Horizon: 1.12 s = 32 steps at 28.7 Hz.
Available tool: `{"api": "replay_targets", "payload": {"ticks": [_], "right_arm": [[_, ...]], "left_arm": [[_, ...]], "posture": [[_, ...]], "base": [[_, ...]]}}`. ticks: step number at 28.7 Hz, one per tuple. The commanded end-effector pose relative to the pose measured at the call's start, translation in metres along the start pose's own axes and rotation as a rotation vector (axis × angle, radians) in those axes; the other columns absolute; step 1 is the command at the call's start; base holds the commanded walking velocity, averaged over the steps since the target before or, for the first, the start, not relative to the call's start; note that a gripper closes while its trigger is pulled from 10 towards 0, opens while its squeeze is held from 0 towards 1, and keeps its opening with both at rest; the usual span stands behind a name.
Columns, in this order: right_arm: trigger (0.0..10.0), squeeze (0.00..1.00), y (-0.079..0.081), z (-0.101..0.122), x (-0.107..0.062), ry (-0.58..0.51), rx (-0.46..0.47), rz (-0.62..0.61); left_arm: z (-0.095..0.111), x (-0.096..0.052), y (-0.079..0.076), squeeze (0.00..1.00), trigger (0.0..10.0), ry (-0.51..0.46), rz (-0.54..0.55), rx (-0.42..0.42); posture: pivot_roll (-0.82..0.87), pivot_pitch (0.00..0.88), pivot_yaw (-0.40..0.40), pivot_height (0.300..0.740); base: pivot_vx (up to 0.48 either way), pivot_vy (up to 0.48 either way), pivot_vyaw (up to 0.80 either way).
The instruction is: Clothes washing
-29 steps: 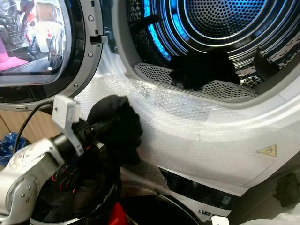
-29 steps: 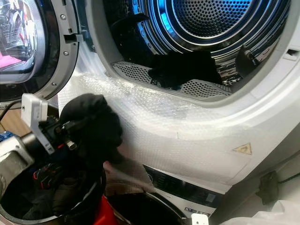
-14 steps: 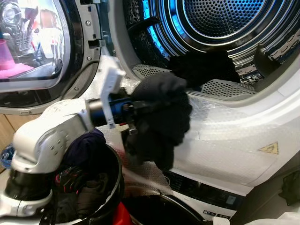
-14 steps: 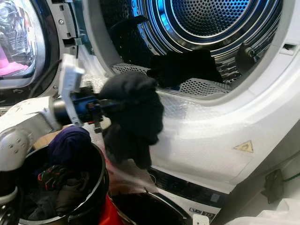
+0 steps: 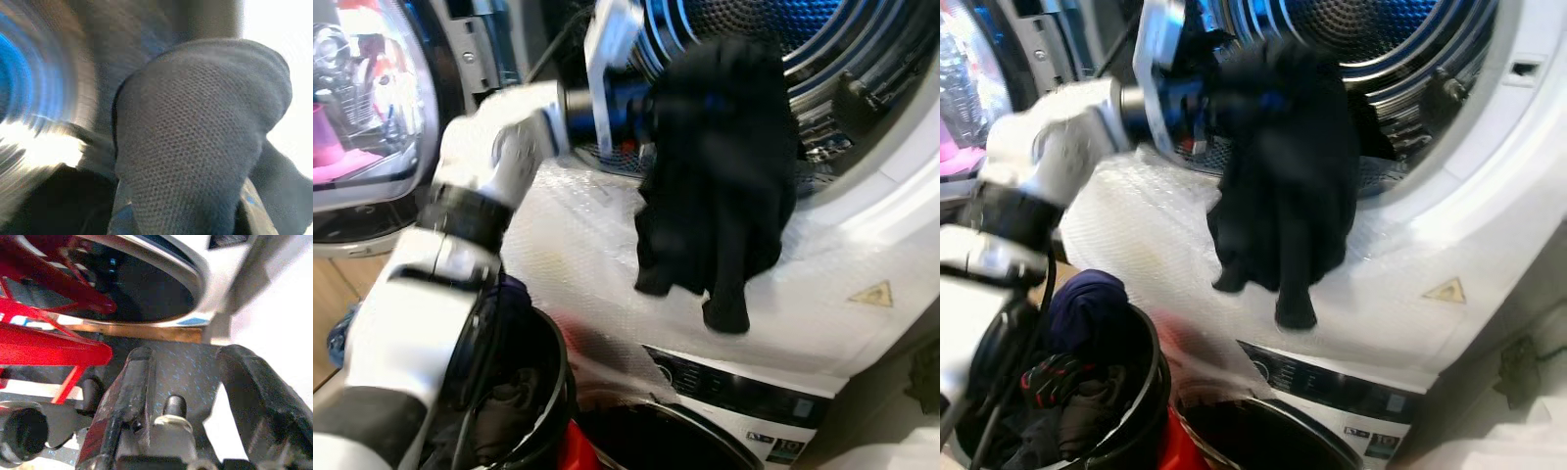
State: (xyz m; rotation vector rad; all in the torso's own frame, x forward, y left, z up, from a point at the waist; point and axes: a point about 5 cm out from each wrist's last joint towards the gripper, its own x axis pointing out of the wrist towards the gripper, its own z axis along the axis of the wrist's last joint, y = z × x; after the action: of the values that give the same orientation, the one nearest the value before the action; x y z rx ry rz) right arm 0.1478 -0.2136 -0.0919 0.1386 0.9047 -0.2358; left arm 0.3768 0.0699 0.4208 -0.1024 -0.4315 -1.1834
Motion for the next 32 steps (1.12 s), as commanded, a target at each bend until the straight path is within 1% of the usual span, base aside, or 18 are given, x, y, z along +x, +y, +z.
{"api": "replay_targets", "payload": {"ticks": [1, 2, 3, 6, 7, 8, 9, 10, 11, 12, 13, 16, 18, 20, 27, 28, 29, 32], "right_arm": [[10.0, 0.00, -0.007, -0.004, -0.003, -0.008, 0.018, -0.024], [10.0, 0.00, -0.009, -0.007, -0.004, -0.009, 0.022, -0.032], [10.0, 0.00, -0.011, -0.009, -0.005, -0.009, 0.025, -0.040], [10.0, 0.00, -0.017, -0.014, -0.008, -0.011, 0.041, -0.063], [10.0, 0.00, -0.020, -0.018, -0.010, -0.009, 0.046, -0.071], [10.0, 0.00, -0.022, -0.022, -0.012, -0.006, 0.052, -0.080], [10.0, 0.00, -0.022, -0.022, -0.012, -0.006, 0.052, -0.080], [10.0, 0.00, -0.025, -0.026, -0.014, -0.004, 0.058, -0.087], [10.0, 0.00, -0.027, -0.029, -0.016, -0.003, 0.060, -0.093], [10.0, 0.00, -0.028, -0.032, -0.017, -0.003, 0.061, -0.095], [10.0, 0.00, -0.030, -0.035, -0.019, -0.002, 0.060, -0.102], [10.0, 0.00, -0.035, -0.041, -0.023, 0.003, 0.057, -0.112], [10.0, 0.00, -0.039, -0.043, -0.024, 0.004, 0.057, -0.119], [10.0, 0.00, -0.042, -0.043, -0.025, 0.001, 0.058, -0.127], [10.0, 0.00, -0.046, -0.043, -0.027, -0.010, 0.060, -0.142], [10.0, 0.00, -0.047, -0.043, -0.027, -0.014, 0.062, -0.150], [10.0, 0.00, -0.047, -0.043, -0.028, -0.016, 0.066, -0.160], [10.0, 0.00, -0.047, -0.043, -0.028, -0.017, 0.065, -0.162]], "left_arm": [[0.034, -0.008, 0.016, 0.00, 0.0, -0.150, 0.188, 0.061], [0.038, -0.012, 0.022, 0.00, 0.0, -0.176, 0.272, 0.069], [0.041, -0.015, 0.026, 0.00, 0.0, -0.197, 0.326, 0.065], [0.038, -0.022, 0.033, 0.00, 0.0, -0.183, 0.413, 0.091], [0.033, -0.026, 0.037, 0.00, 0.7, -0.172, 0.458, 0.097], [0.027, -0.029, 0.040, 0.00, 1.9, -0.158, 0.490, 0.090], [0.027, -0.029, 0.040, 0.00, 1.9, -0.158, 0.490, 0.090], [0.018, -0.031, 0.041, 0.00, 8.7, -0.121, 0.507, 0.090], [0.004, -0.031, 0.041, 0.00, 10.0, -0.049, 0.494, 0.095], [-0.005, -0.031, 0.041, 0.00, 10.0, 0.000, 0.479, 0.100], [-0.025, -0.032, 0.039, 0.00, 10.0, 0.086, 0.449, 0.098], [-0.050, -0.035, 0.036, 0.00, 10.0, 0.153, 0.413, 0.064], [-0.060, -0.036, 0.035, 0.00, 10.0, 0.179, 0.400, 0.046], [-0.066, -0.037, 0.034, 0.00, 10.0, 0.197, 0.392, 0.039], [-0.069, -0.031, 0.029, 0.00, 10.0, 0.202, 0.337, 0.039], [-0.071, -0.030, 0.027, 1.00, 10.0, 0.211, 0.326, 0.040], [-0.075, -0.029, 0.025, 1.00, 10.0, 0.222, 0.302, 0.033], [-0.076, -0.027, 0.023, 1.00, 10.0, 0.229, 0.284, 0.040]], "posture": [[0.02, 0.000, 0.077, 0.740], [0.01, 0.000, 0.079, 0.740], [0.00, 0.000, 0.084, 0.740], [-0.03, 0.000, 0.093, 0.740], [-0.05, 0.000, 0.096, 0.740], [-0.06, 0.000, 0.096, 0.740], [-0.06, 0.000, 0.096, 0.740], [-0.07, 0.000, 0.096, 0.740], [-0.09, 0.000, 0.095, 0.740], [-0.09, 0.000, 0.095, 0.740], [-0.10, 0.000, 0.094, 0.740], [-0.11, 0.000, 0.091, 0.740], [-0.12, 0.000, 0.091, 0.740], [-0.12, 0.000, 0.090, 0.740], [-0.15, 0.000, 0.095, 0.740], [-0.15, 0.000, 0.095, 0.740], [-0.15, 0.000, 0.095, 0.740], [-0.15, 0.000, 0.095, 0.740]], "base": [[0.000, 0.000, 0.00], [0.000, 0.000, 0.00], [0.000, 0.000, 0.00], [0.000, 0.000, 0.00], [0.000, 0.000, 0.00], [0.000, 0.000, 0.00], [0.000, 0.000, 0.00], [0.000, 0.000, 0.00], [0.000, 0.000, 0.00], [0.000, 0.000, 0.00], [0.000, 0.000, 0.00], [0.000, 0.000, 0.00], [0.000, 0.000, 0.00], [0.000, 0.000, 0.00], [0.000, 0.000, 0.00], [0.000, 0.000, 0.00], [0.000, 0.000, 0.00], [0.000, 0.000, 0.00]]}}
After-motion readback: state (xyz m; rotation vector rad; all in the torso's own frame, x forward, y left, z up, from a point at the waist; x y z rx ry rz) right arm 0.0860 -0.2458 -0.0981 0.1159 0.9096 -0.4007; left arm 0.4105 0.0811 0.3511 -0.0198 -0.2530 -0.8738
